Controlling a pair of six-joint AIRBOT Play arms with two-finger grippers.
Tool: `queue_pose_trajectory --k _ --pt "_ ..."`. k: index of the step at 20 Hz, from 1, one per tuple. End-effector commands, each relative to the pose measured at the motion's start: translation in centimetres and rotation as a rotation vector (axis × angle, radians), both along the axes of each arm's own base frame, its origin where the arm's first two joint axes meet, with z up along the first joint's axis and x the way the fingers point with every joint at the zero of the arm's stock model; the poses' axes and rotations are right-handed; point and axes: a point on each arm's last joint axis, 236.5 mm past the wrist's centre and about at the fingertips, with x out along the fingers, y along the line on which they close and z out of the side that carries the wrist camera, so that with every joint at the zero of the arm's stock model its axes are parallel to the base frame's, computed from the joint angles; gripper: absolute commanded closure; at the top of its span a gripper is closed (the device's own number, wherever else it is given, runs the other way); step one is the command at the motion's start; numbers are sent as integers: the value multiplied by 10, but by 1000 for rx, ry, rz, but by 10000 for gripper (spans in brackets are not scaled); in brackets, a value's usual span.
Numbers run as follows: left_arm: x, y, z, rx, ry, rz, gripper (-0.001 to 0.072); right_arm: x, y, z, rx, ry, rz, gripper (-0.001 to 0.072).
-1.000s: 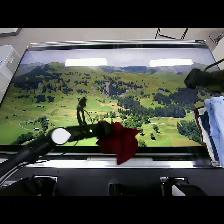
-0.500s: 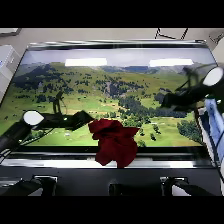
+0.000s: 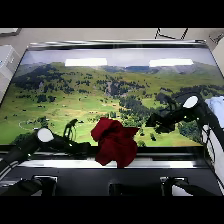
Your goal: Fold the clothes and pants, and hang the long-sleeved shirts on hangers.
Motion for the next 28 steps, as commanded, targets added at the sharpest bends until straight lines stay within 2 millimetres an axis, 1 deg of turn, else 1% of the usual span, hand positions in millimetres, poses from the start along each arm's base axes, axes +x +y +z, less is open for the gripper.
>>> queue_pose_trajectory --k 1,3,4,5,8,9,10,11,12,13,14,17,19,20,21,24,25,26,27,28 --pt "-15 -28 -18 -18 -42 3 -7 -4 13 -9 58 14 -35 42" --pt "-23 -38 -27 -3 -57 -33 -7 -3 18 -12 87 36 -48 42" --pt "-24 -41 -33 7 -66 -39 -7 -3 22 -13 104 48 -56 42" --pt "-21 -43 -37 15 -81 -33 -7 -2 24 -14 118 56 -63 42" --pt "-1 -46 -43 25 -153 19 -5 -2 27 -16 130 68 -70 43" --pt "4 -46 -43 25 -166 31 69 -2 27 -16 130 67 -70 43" --pt "4 -46 -43 26 -167 33 256 -1 26 -16 129 65 -72 44" --pt "3 -46 -43 25 -163 30 403 0 27 -17 126 60 -73 44" --pt "-1 -46 -43 25 -151 19 538 2 29 -17 126 53 -75 45" --pt "-5 -46 -42 23 -140 1 642 1 34 -19 127 54 -65 46" --pt "-9 -47 -41 19 -141 -24 683 -1 42 -23 129 64 -46 46" --pt "-14 -47 -36 9 -130 -44 684 -6 73 -43 124 83 8 46" --pt "-17 -48 -32 -1 -131 -52 684 1 89 -55 118 54 6 49" --pt "-17 -48 -29 -6 -135 -54 684 8 96 -56 120 22 -7 51" --pt "-16 -49 -26 -13 -144 -54 685 15 102 -55 127 -6 -25 83" --pt "-12 -49 -17 -24 -184 -63 685 32 112 -48 176 -42 -99 679" --pt "-10 -48 -12 -24 -212 -80 686 35 113 -45 176 -59 -86 678" --pt "-6 -47 -4 -20 -247 -101 686 40 113 -38 176 -97 -38 679" --pt "-1 -45 5 -9 -284 -122 687 47 111 -28 160 -140 4 679" --pt "7 -40 17 12 -318 -139 687 59 106 -12 127 -205 47 679"
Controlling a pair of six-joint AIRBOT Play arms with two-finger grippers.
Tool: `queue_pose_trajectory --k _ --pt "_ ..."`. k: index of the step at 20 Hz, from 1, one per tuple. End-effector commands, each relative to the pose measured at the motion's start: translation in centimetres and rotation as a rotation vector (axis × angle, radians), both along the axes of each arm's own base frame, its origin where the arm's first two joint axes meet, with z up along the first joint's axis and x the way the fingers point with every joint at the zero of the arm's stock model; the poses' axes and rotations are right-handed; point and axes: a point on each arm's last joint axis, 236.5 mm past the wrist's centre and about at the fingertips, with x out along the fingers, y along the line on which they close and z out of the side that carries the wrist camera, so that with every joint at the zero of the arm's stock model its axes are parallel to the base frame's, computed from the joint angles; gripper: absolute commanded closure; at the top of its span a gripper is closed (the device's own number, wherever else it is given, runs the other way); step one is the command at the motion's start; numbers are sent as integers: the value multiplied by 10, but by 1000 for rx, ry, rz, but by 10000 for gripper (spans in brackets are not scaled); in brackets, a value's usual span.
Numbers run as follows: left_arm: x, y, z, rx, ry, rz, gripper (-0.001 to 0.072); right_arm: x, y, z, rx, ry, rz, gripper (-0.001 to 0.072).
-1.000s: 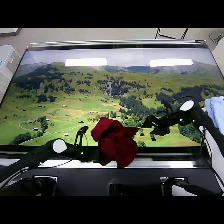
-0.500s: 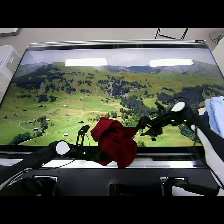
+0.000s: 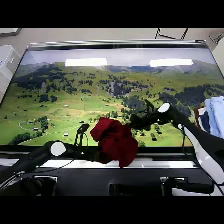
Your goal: Fold the clothes and pants, and hang the long-sleeved shirts on hangers.
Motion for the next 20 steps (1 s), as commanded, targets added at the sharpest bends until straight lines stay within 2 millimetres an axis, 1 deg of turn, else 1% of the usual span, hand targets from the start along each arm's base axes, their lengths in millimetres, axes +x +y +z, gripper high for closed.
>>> queue_pose_trajectory --k 1,2,3,4,5,6,7,8,9,10,11,12,13,14,16,18,19,20 --pt "23 19 35 70 -125 -50 687 37 -10 46 -83 -204 84 679" --pt "37 27 59 89 -182 -58 686 57 -23 76 -139 -300 83 679" --pt "53 37 92 111 -267 -70 686 79 -39 114 -194 -408 60 679" --pt "71 51 128 140 -363 -66 687 101 -60 164 -245 -531 6 678" --pt "89 68 172 170 -474 -39 687 116 -83 216 -285 -647 -68 678" --pt "106 86 217 186 -575 20 686 125 -111 275 -322 -765 -157 678" --pt "120 106 269 186 -686 104 686 123 -135 328 -349 -868 -232 677" --pt "128 122 317 165 -787 188 686 112 -154 380 -373 -979 -287 677" --pt "131 137 366 131 -889 262 686 94 -169 424 -399 -1077 -328 677" --pt "129 150 407 99 -978 321 686 74 -180 456 -423 -1150 -362 677" --pt "125 159 438 64 -1040 375 686 52 -186 482 -439 -1215 -389 677" --pt "120 165 464 28 -1093 418 686 32 -189 499 -454 -1257 -401 677" --pt "115 168 485 -7 -1146 443 686 14 -188 511 -461 -1288 -407 677" --pt "111 169 501 -37 -1191 458 686 -3 -187 521 -461 -1315 -411 677" --pt "110 171 515 -62 -1240 479 685 -28 -187 537 -469 -1364 -423 677" --pt "112 178 524 -57 -1280 504 686 -44 -196 548 -518 -1400 -446 677" --pt "112 182 536 -68 -1328 527 686 -50 -200 552 -541 -1416 -457 677" --pt "112 187 552 -89 -1389 556 686 -55 -205 556 -568 -1430 -468 677"
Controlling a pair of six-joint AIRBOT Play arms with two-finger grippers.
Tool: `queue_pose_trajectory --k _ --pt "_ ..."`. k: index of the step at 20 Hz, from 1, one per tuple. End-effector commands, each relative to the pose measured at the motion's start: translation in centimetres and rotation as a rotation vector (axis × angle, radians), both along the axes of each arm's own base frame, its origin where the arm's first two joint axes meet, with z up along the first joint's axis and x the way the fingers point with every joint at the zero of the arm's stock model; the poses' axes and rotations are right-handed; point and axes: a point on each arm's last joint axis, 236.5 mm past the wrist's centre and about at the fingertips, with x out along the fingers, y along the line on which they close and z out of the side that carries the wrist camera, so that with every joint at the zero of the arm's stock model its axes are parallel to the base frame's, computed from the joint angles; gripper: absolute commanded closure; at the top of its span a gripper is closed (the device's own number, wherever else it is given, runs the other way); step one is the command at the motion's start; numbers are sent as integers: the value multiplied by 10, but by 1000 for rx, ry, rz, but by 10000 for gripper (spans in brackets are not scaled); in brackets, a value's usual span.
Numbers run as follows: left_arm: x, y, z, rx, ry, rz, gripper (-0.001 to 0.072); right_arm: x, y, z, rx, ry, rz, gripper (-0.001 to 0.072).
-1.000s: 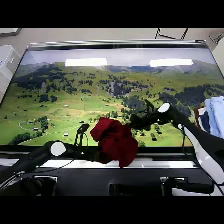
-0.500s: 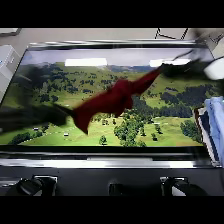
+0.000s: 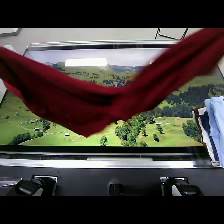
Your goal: Fold the clothes and pants, and hang the long-sleeved shirts on hangers.
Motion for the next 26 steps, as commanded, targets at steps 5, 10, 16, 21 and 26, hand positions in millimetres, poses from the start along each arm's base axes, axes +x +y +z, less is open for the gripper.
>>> queue_pose_trajectory --k 5,10,16,21,26 --pt "13 48 64 -33 -260 186 686 -7 -41 6 -108 -14 -164 676" --pt "92 73 -135 158 437 262 684 106 -51 -107 -59 311 -161 676" --pt "118 21 -353 91 1014 87 684 245 -16 -283 404 580 -125 676" --pt "119 -8 -403 55 1139 -55 684 220 25 -400 486 996 -13 276" --pt "125 13 -405 62 1125 -35 684 81 11 -467 315 1575 194 161"
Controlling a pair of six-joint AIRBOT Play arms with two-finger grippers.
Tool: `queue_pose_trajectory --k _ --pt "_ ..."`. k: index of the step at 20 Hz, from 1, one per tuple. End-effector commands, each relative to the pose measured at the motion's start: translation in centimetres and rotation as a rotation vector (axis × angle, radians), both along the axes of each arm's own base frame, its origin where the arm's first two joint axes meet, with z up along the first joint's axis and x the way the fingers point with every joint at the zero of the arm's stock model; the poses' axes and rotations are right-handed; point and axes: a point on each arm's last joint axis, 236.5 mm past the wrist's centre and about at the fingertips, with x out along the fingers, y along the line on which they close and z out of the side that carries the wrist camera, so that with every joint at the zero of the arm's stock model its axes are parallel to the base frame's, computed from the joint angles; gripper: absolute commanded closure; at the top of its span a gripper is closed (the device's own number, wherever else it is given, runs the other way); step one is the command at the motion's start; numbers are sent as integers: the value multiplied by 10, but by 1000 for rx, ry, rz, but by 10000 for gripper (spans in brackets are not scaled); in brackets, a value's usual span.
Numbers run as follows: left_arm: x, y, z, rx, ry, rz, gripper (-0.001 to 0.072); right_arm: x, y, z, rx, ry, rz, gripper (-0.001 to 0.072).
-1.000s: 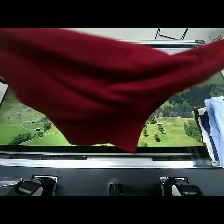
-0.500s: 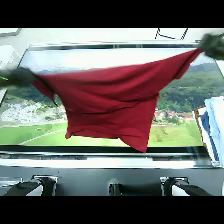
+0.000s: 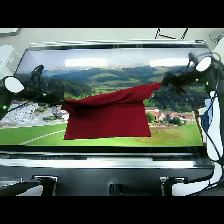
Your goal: Fold the clothes and pants, and hang the long-sleeved shirts on hangers.
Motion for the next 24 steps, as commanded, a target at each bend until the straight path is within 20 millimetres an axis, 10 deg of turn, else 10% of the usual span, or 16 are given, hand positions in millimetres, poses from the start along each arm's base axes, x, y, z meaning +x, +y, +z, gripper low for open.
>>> queue_pose_trajectory --k 1,5,8,11,15,19,24 --pt "2 9 -6 -11 10 2 684 -114 13 -46 112 415 203 138" --pt "3 13 -7 -7 11 10 684 -201 76 -109 276 514 179 27" --pt "3 13 -7 -7 10 10 684 -202 103 -123 383 445 105 31" --pt "3 13 -7 -7 10 10 684 -178 102 -128 373 363 40 79" --pt "3 13 -7 8 -8 -32 684 -148 96 -129 358 273 -41 677" --pt "3 13 -7 10 -9 -35 683 -84 75 -90 263 87 -3 679" --pt "2 13 -7 11 -7 -36 684 27 -26 -4 -112 -267 -205 677"
